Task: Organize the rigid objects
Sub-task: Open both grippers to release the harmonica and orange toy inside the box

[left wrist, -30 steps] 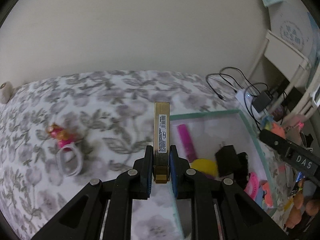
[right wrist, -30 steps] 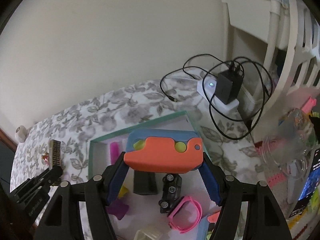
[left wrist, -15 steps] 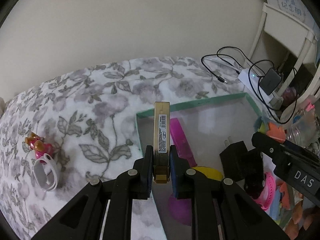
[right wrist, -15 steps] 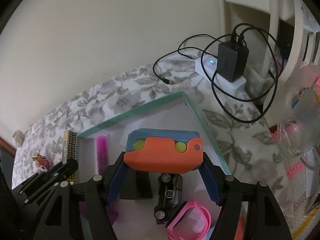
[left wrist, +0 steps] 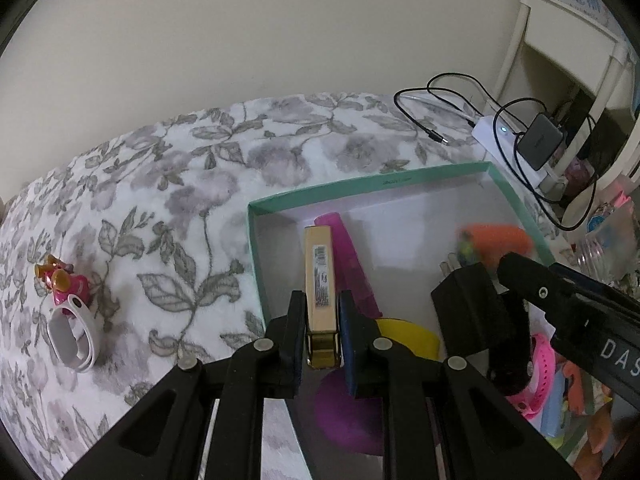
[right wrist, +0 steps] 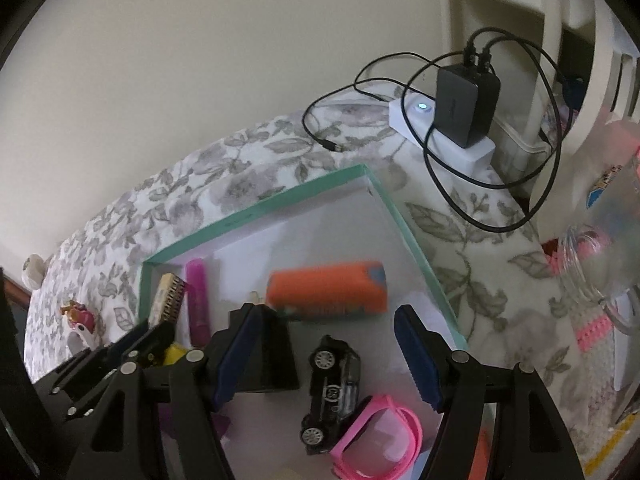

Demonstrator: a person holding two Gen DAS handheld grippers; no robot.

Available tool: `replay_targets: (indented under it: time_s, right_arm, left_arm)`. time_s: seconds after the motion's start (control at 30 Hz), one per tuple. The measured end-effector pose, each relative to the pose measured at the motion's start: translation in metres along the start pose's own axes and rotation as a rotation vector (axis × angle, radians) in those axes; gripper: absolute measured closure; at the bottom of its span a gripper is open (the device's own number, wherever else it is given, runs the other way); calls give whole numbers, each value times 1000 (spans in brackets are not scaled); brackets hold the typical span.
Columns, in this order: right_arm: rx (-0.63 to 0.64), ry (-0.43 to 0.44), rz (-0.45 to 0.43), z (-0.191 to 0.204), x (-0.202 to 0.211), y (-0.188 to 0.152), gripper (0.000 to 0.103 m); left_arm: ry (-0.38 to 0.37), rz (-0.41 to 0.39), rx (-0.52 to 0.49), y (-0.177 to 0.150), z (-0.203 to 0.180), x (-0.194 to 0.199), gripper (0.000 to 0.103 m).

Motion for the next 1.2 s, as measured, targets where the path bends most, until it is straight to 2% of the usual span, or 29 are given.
replay_targets:
  time_s: [0.2,0.3,0.47,0.63,0.77,0.83,0.9,1.07,1.13,1.2]
  right_arm:
    - [31,-18,-10,3,9,0,30]
    - [45,-23,-19,6,16,1,30]
    - [79,-24,-31,16,28,-1,30]
    - [104,-42,-35,23,38,-6,27]
    - [106,-43,-23,26,44,-11,26]
    - [113,-58,-22,27,47,-14,26]
    - [118,-68,-24,29,49,-17,26]
    - [125,-74,-18,35,56,-25,25]
    - [131,-77,-14,38,57,-29,13]
    - [136,-78,-12,41,58,-33,11]
  left_arm:
    - [3,-36,36,4,5,20,76]
    - [43,-52,42,5,11,34,76]
    - [52,-57,109,1,24,51,74]
    - [60,-37,192,-12,42,62,64]
    - [80,-10,266,-26,58,68,45]
    - [88,4,292,-33,64,71,43]
    - [103,31,309,-41,69,73,35]
    - [118,85,337,-57,75,78,33]
    - [115,97,346,-63,76,80,32]
    - [114,106,357,-68,79,82,21]
Point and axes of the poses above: each gripper's, at about its wrist camera, not at the fingertips, and x roughly against the way its jaws point, z to its left, y to its top, the point moved 9 cm from there along -x, roughly the way its jaws point, and after that the axes turned 15 degrees about -x, right-handed, at the moved point
